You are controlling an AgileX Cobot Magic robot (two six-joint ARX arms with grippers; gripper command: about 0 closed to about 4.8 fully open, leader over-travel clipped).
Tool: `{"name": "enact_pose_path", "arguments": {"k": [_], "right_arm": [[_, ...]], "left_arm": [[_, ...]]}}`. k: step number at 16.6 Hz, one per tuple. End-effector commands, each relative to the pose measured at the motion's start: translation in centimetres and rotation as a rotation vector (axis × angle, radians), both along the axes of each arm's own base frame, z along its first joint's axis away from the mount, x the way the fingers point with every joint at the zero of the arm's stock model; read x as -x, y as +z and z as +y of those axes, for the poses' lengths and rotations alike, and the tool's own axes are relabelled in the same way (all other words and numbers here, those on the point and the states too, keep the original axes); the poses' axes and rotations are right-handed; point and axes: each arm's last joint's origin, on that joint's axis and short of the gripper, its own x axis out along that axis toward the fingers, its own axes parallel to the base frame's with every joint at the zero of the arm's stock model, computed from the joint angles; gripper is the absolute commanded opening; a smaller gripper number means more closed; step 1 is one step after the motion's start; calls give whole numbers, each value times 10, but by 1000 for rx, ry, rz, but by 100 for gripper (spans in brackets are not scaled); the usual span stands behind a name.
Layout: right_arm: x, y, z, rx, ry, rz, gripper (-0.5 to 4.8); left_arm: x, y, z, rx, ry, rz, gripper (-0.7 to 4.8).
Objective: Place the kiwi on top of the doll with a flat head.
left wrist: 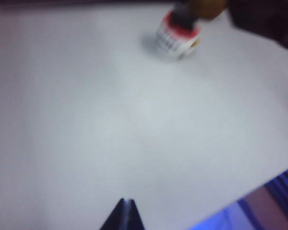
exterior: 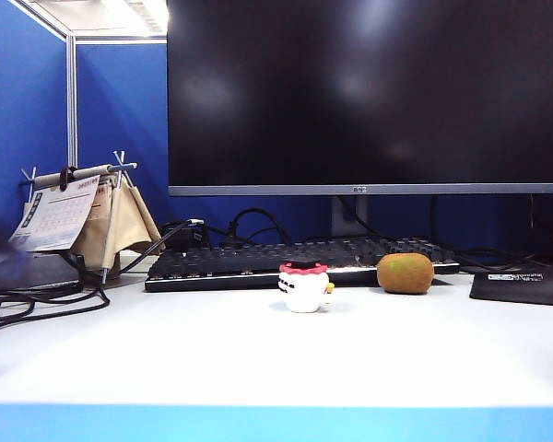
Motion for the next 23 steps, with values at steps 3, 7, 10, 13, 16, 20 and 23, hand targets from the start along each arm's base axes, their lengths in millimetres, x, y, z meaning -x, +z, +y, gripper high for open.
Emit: {"name": "enact_pose_path", "arguments": {"k": [3, 7, 10, 13, 16, 20, 23], "right_arm": [[-1, 8, 6, -56, 184, -52, 5], [-4, 19, 8, -61, 179, -132, 23], [-16, 48, 15, 49, 249, -98, 39], [-68, 109, 29, 204, 267, -30, 204], [-131, 154, 18, 155, 415, 84, 301], [-234, 202, -6, 24, 583, 201, 407], [-289, 186, 5, 32, 642, 268, 479]], "left_arm": [[-6, 50, -4, -8, -28, -164, -4], [-5, 53, -4, -11, -39, -150, 24], [-3, 71, -2, -50, -43, -94, 207], [-1, 87, -2, -30, -70, -99, 288], [0, 86, -3, -1, -108, -63, 288], [2, 84, -4, 13, -154, -27, 288], [3, 83, -4, 12, -167, -13, 288]]}}
